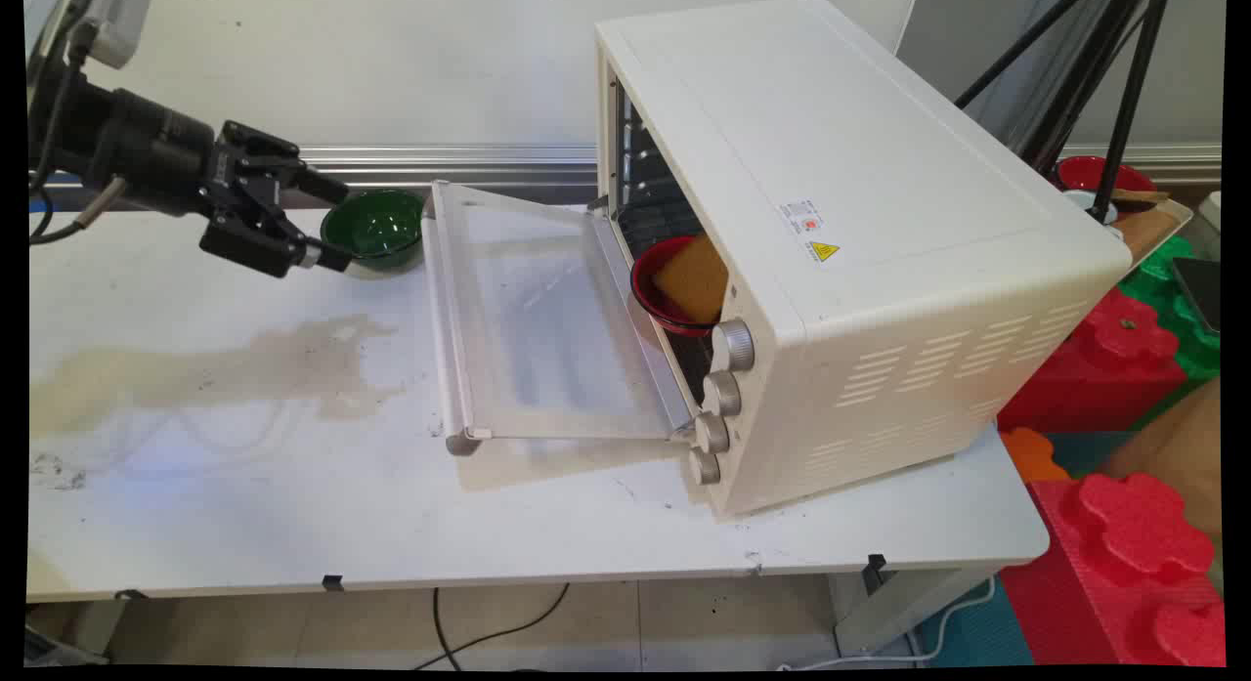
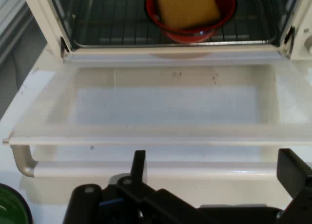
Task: Close the oven
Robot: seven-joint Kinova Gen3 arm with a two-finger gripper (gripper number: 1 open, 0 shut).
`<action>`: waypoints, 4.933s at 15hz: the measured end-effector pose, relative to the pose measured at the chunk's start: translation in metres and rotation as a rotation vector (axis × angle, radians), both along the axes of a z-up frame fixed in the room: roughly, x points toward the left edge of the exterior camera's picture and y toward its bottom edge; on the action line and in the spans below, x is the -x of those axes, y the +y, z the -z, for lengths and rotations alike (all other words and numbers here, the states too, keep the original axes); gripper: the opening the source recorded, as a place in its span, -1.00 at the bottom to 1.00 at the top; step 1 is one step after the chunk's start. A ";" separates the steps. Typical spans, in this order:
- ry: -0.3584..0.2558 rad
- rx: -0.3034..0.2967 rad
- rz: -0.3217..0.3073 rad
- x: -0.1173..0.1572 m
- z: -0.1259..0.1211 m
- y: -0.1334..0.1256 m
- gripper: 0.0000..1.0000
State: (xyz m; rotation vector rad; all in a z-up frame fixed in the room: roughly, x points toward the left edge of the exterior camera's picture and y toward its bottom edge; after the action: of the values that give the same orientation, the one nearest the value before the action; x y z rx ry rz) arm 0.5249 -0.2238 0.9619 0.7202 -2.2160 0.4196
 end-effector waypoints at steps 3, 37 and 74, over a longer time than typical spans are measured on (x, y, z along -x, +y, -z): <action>-0.027 -0.011 0.004 0.004 0.004 0.000 1.00; -0.291 -0.149 -0.015 0.051 0.133 -0.066 -1.00; -0.039 0.059 -0.044 0.069 0.113 -0.080 -1.00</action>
State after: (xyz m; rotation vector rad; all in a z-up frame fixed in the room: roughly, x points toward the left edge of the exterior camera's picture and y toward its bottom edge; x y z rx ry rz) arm 0.4559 -0.3035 0.8493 0.7362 -2.2181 0.5235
